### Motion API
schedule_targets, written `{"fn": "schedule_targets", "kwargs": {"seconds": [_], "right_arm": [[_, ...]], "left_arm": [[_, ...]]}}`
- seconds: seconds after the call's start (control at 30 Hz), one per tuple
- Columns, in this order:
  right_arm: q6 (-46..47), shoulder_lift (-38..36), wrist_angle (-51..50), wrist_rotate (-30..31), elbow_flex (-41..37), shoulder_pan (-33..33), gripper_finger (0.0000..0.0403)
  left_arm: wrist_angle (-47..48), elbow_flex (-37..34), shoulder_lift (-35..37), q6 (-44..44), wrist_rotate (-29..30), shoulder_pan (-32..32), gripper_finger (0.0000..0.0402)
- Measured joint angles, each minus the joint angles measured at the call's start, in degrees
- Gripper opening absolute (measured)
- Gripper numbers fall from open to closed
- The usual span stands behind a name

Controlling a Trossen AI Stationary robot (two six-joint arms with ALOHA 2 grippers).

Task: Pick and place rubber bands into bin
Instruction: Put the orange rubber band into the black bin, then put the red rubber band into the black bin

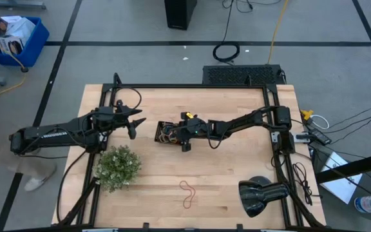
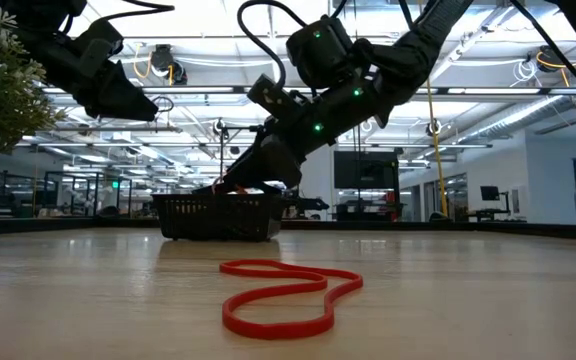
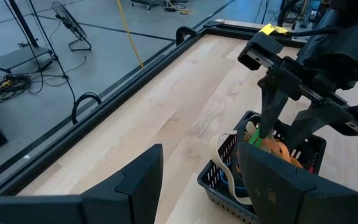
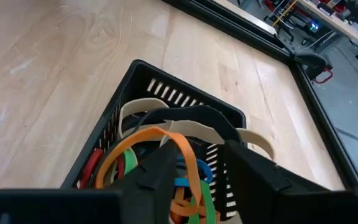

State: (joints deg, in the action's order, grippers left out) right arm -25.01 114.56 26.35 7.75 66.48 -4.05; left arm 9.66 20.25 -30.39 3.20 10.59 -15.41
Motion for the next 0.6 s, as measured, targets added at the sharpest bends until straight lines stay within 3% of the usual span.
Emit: {"fn": "schedule_targets", "kwargs": {"seconds": [0.1, 0.33, 0.6], "right_arm": [[0.32, 0.0, -0.02, 1.21, 0.0, 0.04, 0.0159], [0.35, -0.4, -2.73, 14.86, 0.0, 1.83, 0.0191], [2.18, -6.86, -10.43, 12.04, -0.07, 6.86, 0.0186]], "left_arm": [[-0.01, 0.01, 0.0, 0.0, 0.0, 0.0, 0.0216], [-0.03, 0.0, 0.0, 0.0, 0.0, -0.01, 0.0216], [-0.06, 0.0, 0.01, 0.0, 0.0, 0.01, 0.0216]]}}
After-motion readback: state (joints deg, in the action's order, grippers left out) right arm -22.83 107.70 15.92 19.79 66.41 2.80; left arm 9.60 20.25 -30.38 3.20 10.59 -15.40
